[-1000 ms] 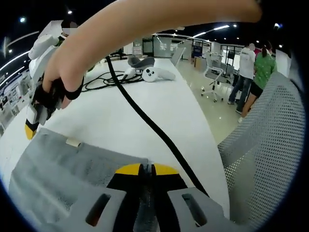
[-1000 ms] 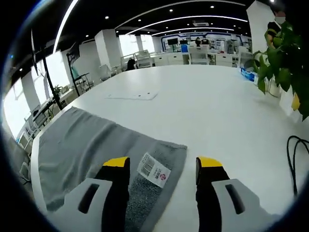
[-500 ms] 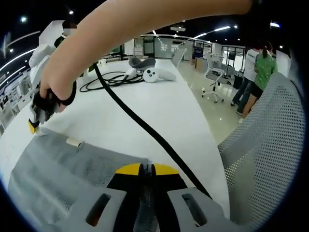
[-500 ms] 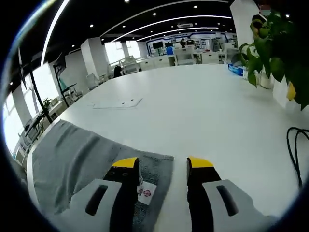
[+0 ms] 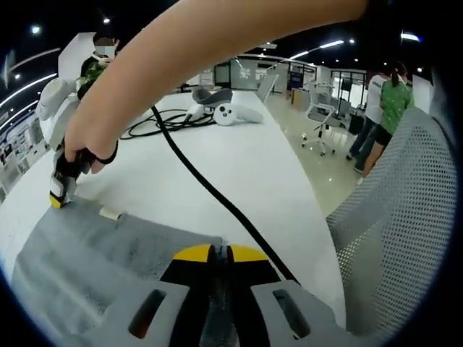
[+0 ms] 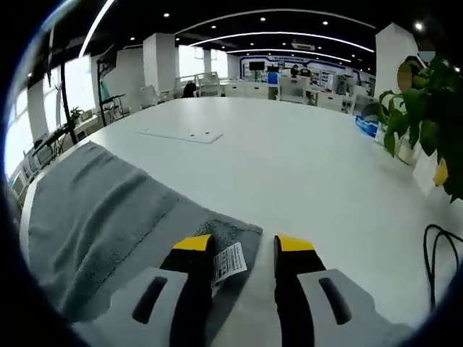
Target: Fold the towel on the table until its edges align and the towel forms a compact rectangular stack.
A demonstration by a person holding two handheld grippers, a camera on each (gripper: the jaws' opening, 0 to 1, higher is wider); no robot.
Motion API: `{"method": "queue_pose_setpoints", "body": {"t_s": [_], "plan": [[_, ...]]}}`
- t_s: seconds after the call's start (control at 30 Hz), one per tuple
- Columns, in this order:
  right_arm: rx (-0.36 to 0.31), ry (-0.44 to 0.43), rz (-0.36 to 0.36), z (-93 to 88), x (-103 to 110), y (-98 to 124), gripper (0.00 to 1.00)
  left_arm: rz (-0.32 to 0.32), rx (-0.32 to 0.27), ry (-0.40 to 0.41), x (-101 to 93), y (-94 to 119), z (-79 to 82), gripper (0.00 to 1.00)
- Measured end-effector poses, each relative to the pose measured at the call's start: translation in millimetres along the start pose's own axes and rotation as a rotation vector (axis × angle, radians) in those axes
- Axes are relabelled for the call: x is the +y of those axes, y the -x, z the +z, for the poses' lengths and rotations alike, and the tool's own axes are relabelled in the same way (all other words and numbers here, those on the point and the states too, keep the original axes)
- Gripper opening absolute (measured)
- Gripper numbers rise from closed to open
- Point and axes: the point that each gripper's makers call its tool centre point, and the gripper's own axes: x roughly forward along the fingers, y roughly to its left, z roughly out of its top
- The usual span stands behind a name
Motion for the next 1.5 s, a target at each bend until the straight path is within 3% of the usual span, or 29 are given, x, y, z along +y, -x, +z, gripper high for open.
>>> {"method": "queue_pose_setpoints", "body": {"t_s": [0.1, 0.17, 0.37, 0.5, 0.63, 0.77, 0.97, 1.23, 1.37, 1.5], "plan": [[-0.006, 0.022, 0.04, 3.4, 10.6, -2.0, 0.07, 0.002, -0.006, 0.002, 0.2, 0.1, 0.2, 0.08], [-0.011, 0.034, 0.04, 5.1, 9.7, -4.8, 0.03, 0.002, -0.009, 0.004, 0.2, -0.2, 0.1, 0.08], [-0.045, 0.026, 0.039, 7.9, -3.5, -12.0, 0.03, 0.006, -0.013, 0.023, 0.4, -0.9, 0.7, 0.08], [-0.01, -0.026, 0.04, 9.9, -7.4, -14.2, 0.03, 0.01, -0.013, 0.016, 0.1, -0.9, 1.2, 0.08], [0.044, -0.037, 0.068, 12.2, -4.6, -10.9, 0.03, -0.012, -0.044, 0.13, 3.0, -0.6, 1.5, 0.07], [0.044, -0.036, 0.074, 7.9, 2.4, -4.4, 0.02, -0.022, -0.028, 0.071, 0.5, 0.2, 0.3, 0.07], [0.047, -0.035, 0.076, 8.0, 6.1, 5.2, 0.02, -0.019, -0.028, 0.063, -4.6, 7.1, 0.2, 0.06], [0.023, -0.043, 0.075, 20.8, 10.0, 18.2, 0.02, 0.001, -0.072, 0.08, 1.6, 18.7, 13.5, 0.06], [0.007, -0.057, 0.08, 27.5, 8.5, 22.6, 0.02, 0.011, -0.083, 0.038, 4.9, 26.2, 20.6, 0.06], [-0.012, -0.069, 0.087, 36.4, 10.2, 29.0, 0.02, 0.027, -0.144, 0.094, 12.6, 37.9, 33.9, 0.06]]}}
